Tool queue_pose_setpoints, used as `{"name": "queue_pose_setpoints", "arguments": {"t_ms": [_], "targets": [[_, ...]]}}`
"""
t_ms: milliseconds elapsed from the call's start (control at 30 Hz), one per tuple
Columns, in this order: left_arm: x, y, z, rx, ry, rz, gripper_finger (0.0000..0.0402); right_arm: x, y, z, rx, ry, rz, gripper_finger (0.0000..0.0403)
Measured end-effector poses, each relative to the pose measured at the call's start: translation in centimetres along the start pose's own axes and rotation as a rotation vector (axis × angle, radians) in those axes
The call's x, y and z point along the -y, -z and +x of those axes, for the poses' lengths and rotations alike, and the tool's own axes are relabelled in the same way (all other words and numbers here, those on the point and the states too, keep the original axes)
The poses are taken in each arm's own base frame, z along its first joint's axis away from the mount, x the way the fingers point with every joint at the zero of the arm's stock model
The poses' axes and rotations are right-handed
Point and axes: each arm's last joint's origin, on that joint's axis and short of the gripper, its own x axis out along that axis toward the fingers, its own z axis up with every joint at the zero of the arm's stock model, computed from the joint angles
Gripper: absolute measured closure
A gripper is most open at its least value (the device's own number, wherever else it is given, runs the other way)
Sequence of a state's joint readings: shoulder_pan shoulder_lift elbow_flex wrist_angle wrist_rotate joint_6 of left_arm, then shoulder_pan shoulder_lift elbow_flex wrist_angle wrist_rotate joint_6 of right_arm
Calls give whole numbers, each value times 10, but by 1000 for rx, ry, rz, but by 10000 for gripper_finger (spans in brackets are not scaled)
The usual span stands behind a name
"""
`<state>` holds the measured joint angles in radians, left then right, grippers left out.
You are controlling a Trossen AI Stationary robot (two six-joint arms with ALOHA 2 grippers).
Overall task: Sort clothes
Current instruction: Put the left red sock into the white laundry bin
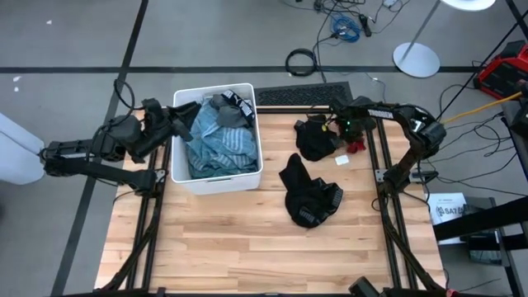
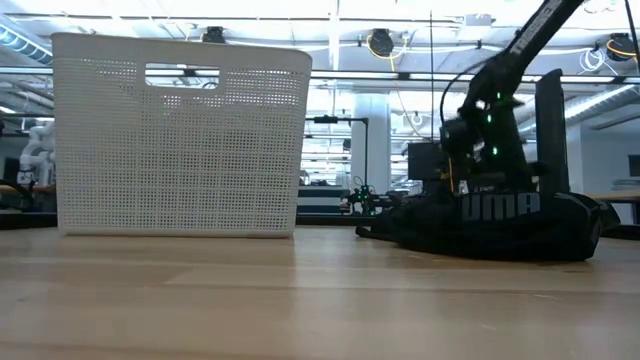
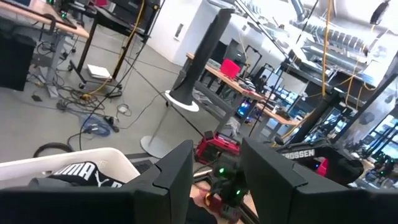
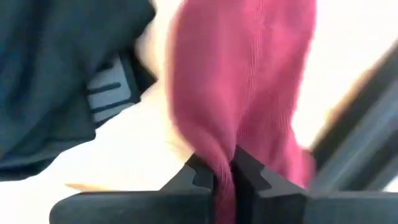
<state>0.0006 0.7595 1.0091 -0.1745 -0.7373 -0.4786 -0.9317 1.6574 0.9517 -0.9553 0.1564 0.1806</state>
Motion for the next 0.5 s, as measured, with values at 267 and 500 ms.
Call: {"name": "queue_pose_setpoints", "arguments": {"t_ms": [267, 500], "targets": [[-3, -6, -7, 20, 12, 53, 256, -2, 8, -87, 207, -42, 38, 399], [-4, -4, -6, 0, 2, 125, 256, -20, 19, -175, 507, -174, 54, 401]]}}
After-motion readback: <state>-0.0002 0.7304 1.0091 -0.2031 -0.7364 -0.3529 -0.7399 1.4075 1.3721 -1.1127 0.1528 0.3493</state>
